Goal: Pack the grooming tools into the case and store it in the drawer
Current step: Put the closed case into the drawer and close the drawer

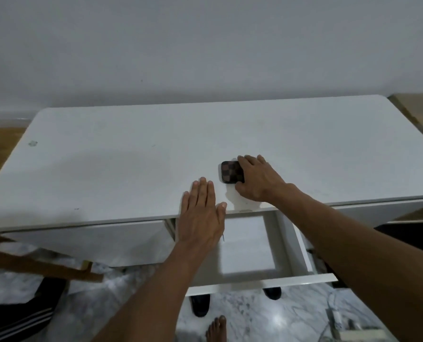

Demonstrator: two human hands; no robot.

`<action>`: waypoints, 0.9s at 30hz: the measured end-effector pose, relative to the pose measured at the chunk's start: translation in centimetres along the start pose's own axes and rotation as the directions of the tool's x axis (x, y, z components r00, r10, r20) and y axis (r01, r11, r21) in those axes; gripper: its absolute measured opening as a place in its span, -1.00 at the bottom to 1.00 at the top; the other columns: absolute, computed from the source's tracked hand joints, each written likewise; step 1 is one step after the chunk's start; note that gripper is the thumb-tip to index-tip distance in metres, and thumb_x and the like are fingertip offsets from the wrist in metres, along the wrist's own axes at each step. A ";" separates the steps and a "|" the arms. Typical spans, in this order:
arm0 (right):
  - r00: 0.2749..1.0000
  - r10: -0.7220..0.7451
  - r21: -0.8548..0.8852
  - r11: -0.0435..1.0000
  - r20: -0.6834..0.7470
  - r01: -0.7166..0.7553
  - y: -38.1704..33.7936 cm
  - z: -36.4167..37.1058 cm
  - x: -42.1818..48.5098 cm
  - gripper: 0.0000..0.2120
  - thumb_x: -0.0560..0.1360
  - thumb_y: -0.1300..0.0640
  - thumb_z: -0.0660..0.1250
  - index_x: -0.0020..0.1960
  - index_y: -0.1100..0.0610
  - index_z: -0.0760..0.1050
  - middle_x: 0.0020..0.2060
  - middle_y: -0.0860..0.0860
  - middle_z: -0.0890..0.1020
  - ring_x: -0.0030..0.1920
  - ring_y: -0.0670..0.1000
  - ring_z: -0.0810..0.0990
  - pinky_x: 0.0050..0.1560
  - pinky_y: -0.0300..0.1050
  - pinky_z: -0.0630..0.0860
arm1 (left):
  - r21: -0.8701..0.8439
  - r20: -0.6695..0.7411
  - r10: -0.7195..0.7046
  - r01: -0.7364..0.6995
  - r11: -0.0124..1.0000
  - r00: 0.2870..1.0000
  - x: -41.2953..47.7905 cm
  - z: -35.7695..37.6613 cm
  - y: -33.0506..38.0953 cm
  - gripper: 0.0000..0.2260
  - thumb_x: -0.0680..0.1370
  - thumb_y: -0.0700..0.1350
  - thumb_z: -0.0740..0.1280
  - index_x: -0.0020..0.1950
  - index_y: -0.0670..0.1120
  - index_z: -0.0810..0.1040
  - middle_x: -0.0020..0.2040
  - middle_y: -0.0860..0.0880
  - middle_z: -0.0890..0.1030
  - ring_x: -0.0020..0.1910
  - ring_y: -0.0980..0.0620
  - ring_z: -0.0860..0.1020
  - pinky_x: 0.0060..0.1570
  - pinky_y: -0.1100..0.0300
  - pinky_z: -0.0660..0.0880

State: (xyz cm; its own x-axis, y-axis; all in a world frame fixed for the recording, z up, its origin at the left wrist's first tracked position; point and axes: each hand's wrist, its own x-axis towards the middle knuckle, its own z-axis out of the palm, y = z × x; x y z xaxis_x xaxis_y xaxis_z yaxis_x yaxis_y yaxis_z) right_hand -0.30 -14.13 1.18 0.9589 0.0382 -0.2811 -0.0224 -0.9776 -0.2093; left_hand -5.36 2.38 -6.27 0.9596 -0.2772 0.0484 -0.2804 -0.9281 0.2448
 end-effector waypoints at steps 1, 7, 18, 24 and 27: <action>1.000 0.003 0.009 1.000 0.007 -0.003 0.0 0.1 0.2 -0.37 0.46 0.01 0.29 0.45 0.20 0.20 0.36 0.16 0.40 0.32 0.21 0.36 0.39 0.06 0.29 | -0.002 0.009 0.003 -0.002 1.000 1.000 0.1 0.1 0.0 -0.36 0.56 0.15 -0.29 0.55 -0.14 -0.01 0.57 -0.11 -0.01 0.55 -0.05 -0.08 0.45 0.06 -0.23; 0.998 0.059 0.066 0.996 0.006 -0.059 0.6 0.2 -0.2 -0.52 0.38 -0.06 0.36 0.20 0.17 0.39 0.14 0.13 0.46 0.14 0.19 0.46 0.08 0.00 0.44 | -0.006 0.031 0.002 -0.002 1.000 1.000 0.0 -0.1 -0.2 -0.38 0.57 0.16 -0.30 0.56 -0.10 -0.09 0.58 -0.07 -0.10 0.55 -0.01 -0.17 0.47 0.07 -0.24; 0.999 -0.027 -0.018 0.999 -0.035 0.026 1.1 2.8 -10.7 -0.49 0.33 -0.08 0.36 0.19 0.16 0.42 0.15 0.14 0.43 0.12 0.18 0.44 0.09 0.07 0.54 | -0.015 0.086 -0.002 0.004 1.000 0.996 -1.3 -0.4 -0.2 -0.49 0.67 0.07 -0.11 0.56 -0.10 -0.09 0.58 -0.08 -0.09 0.55 -0.04 -0.15 0.49 0.01 -0.17; 0.995 -0.048 -0.016 0.999 0.086 0.050 1.4 6.2 -11.9 -0.48 0.31 -0.10 0.37 0.15 0.18 0.45 0.15 0.14 0.44 0.21 0.21 0.42 0.13 0.07 0.52 | -0.005 0.062 -0.027 0.027 1.000 0.998 -1.4 -0.3 0.3 -0.50 0.66 0.05 -0.10 0.56 -0.11 -0.07 0.58 -0.09 -0.07 0.55 -0.06 -0.12 0.49 -0.03 -0.14; 0.993 -0.041 -0.014 0.999 0.115 0.043 1.4 7.6 -10.7 -0.42 0.34 -0.09 0.39 0.24 0.20 0.43 0.19 0.16 0.43 0.23 0.23 0.41 0.17 0.07 0.50 | -0.011 0.041 -0.021 0.021 1.000 0.999 -1.4 -0.2 0.1 -0.50 0.66 0.05 -0.10 0.56 -0.11 -0.05 0.58 -0.09 -0.05 0.55 -0.06 -0.10 0.49 -0.03 -0.13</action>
State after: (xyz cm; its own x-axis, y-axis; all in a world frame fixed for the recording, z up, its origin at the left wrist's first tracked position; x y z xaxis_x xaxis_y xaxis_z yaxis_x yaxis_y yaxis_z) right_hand -12.75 -14.33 -3.23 0.9201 0.1017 -0.3783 0.0227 -0.9779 -0.2077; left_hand -6.75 2.69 -6.12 0.9634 -0.2680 0.0039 -0.2600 -0.9310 0.2563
